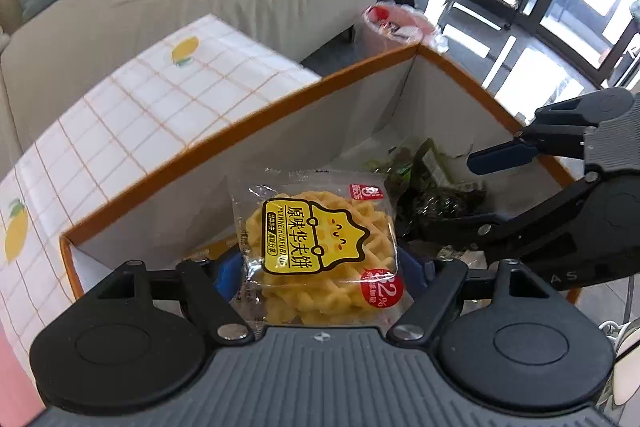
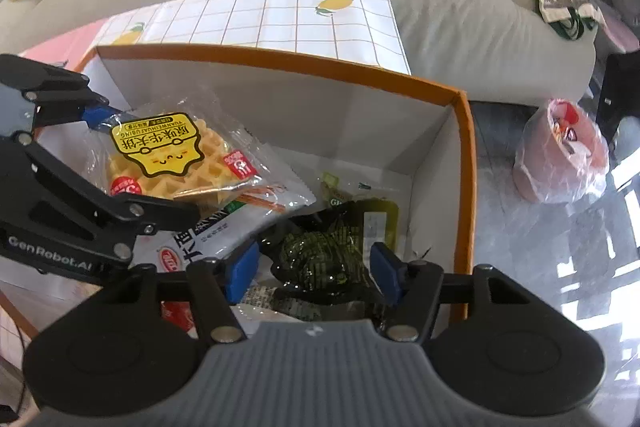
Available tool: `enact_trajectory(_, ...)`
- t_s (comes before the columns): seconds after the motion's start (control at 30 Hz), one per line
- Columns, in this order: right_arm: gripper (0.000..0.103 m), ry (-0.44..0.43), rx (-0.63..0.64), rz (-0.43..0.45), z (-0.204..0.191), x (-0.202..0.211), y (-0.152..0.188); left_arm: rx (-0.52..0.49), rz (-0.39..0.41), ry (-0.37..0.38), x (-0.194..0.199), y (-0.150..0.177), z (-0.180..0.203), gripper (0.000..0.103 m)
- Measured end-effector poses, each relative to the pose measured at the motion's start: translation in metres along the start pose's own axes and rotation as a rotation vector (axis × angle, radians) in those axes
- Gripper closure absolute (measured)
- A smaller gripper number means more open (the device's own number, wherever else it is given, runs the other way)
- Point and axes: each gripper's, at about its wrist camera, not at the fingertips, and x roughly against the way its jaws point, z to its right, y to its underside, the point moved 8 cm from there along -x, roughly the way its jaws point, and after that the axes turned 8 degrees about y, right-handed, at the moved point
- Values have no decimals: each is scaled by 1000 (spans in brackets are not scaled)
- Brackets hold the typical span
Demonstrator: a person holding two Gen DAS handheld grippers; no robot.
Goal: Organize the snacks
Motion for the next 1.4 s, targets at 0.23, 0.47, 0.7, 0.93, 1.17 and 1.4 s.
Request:
enact_trajectory(0.23,34,-3,-2,19,-3,11,0,-39,51,-4,17,-9,2,7)
enact_trajectory(0.47,49,12,-2,40,-7,18,2,-23,28,-8,25,1,2,53)
enact_trajectory(0.7,84,21,-61,-21,-3,4,12,43,-10,-39,-2,6,-11,71)
enact_trajectory(0.93,85,33,-155,-54,6,-17,9,114,-7,-78,-15,6,-19,72)
enact_trajectory(1.17,81,61,-171,-6,3,8,13,36,76,-116,32,13,4,60)
enact_trajectory(1.4,60,39,-238,133,-5,86,19,-17,213,-136,116,21,40,46)
